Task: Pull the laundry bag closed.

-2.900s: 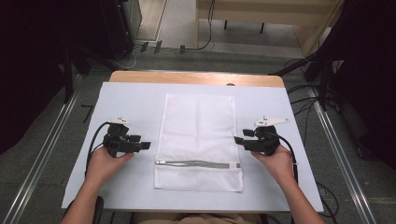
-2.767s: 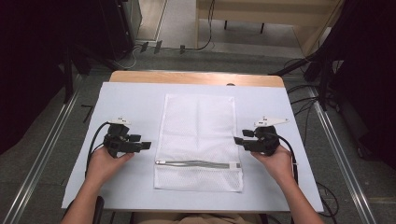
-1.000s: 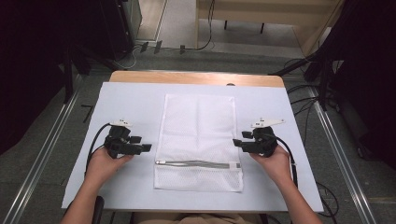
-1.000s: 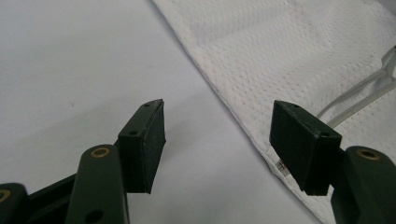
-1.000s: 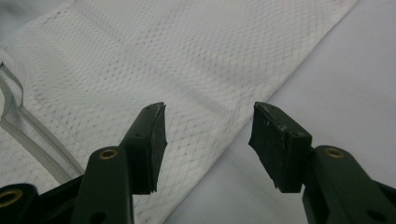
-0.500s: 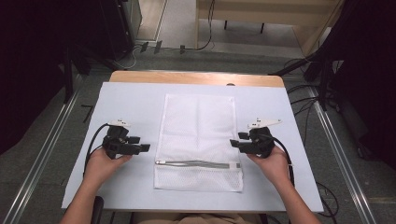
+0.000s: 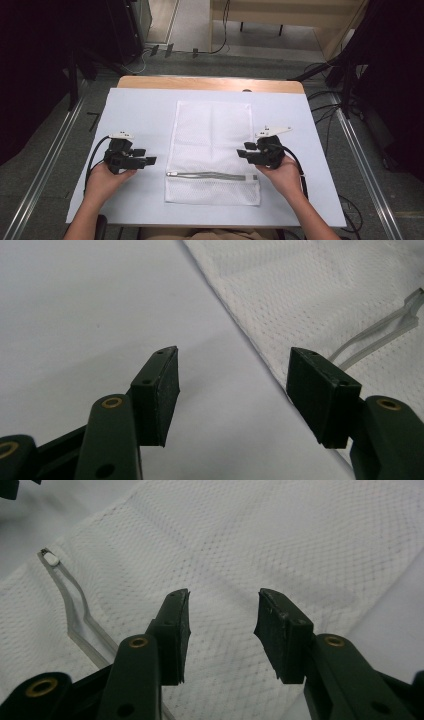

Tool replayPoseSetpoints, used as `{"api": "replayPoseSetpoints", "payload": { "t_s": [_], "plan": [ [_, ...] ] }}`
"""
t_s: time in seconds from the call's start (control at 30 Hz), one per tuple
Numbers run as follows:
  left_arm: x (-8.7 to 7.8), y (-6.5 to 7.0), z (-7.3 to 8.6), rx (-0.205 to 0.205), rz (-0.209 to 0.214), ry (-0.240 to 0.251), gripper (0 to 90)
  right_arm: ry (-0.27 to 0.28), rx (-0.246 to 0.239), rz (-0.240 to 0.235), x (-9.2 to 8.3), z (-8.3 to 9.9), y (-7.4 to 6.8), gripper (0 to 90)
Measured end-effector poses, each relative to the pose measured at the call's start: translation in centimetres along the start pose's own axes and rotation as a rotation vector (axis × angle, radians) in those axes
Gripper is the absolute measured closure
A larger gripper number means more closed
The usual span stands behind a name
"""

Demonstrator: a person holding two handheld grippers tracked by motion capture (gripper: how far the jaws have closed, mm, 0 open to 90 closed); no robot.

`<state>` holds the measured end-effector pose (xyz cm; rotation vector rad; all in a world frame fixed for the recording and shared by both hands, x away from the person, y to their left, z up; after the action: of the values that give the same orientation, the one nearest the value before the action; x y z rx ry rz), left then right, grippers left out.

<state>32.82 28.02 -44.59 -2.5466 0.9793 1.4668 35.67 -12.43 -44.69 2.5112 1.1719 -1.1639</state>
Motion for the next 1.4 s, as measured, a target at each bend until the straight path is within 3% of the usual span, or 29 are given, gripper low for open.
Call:
{"api": "replayPoseSetpoints", "payload": {
  "t_s": [0.33, 0.5, 0.87, 1.4],
  "plan": [
    [-0.3, 0.1, 0.4, 0.0, -0.013, 0.006, 39.1, 0.003, -0.037, -0.026, 0.8, -0.7, -1.7, 58.1],
    [-0.5, 0.1, 0.4, -0.002, 0.007, 0.001, 44.1, -0.001, -0.056, -0.043, 1.3, -0.9, -2.5, 58.9],
    [-0.4, 0.1, 0.3, 0.006, 0.008, 0.001, 46.9, -0.013, -0.055, -0.105, 2.1, -1.9, -4.3, 59.3],
    [-0.1, 0.3, 0.0, 0.027, 0.007, 0.0, 46.1, -0.029, -0.08, -0.176, 4.3, -3.4, -7.7, 71.1]
  ]
}}
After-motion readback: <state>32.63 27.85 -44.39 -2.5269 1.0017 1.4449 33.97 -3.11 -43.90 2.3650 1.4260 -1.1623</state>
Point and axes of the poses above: each handheld gripper's, and its own axes: x roughly forward along the jaws, z roughly out of its underside, y roughly to its right, the point moved 3 cm from there along x, roughly forward along the jaws, and after that the axes turned 4 degrees about -y, right-handed, at the moved point
